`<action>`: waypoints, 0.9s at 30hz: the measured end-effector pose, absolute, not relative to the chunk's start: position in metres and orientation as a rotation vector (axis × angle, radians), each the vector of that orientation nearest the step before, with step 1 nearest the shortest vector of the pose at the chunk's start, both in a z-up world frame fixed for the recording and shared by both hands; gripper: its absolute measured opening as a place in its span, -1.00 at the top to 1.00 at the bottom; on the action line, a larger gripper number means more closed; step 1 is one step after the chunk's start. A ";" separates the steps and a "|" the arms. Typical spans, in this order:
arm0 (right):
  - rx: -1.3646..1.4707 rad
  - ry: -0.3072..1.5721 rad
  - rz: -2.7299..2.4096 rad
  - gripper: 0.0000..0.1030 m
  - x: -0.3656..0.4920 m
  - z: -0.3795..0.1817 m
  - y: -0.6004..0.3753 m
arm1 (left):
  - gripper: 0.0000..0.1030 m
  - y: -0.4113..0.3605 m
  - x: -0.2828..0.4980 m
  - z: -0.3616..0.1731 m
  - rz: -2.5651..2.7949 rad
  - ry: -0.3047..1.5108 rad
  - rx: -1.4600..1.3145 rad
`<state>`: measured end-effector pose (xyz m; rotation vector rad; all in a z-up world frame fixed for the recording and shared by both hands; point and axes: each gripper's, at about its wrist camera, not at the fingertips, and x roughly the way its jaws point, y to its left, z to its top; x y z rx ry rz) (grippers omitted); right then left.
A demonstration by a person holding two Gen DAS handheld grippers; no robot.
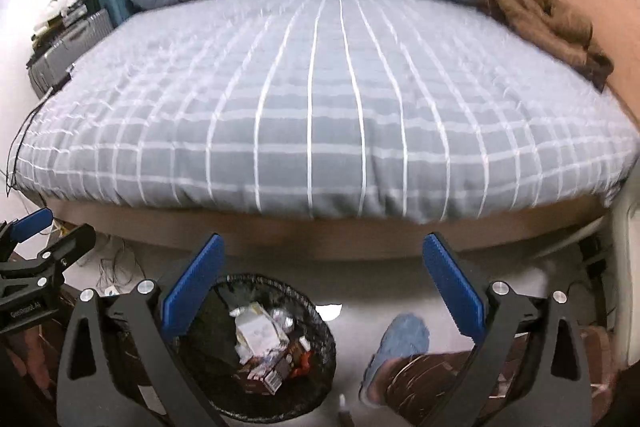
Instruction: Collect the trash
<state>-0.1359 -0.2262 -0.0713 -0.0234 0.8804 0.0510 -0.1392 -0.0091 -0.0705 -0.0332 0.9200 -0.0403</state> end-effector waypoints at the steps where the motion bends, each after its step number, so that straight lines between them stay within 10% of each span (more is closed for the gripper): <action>1: -0.032 0.858 0.053 -0.85 -0.139 -0.061 -0.224 | -0.89 -0.008 -0.141 -0.065 -0.043 0.908 -0.035; 27: -0.008 0.707 0.072 -0.85 -0.212 0.038 -0.210 | -0.88 -0.004 -0.214 0.034 -0.078 0.777 -0.071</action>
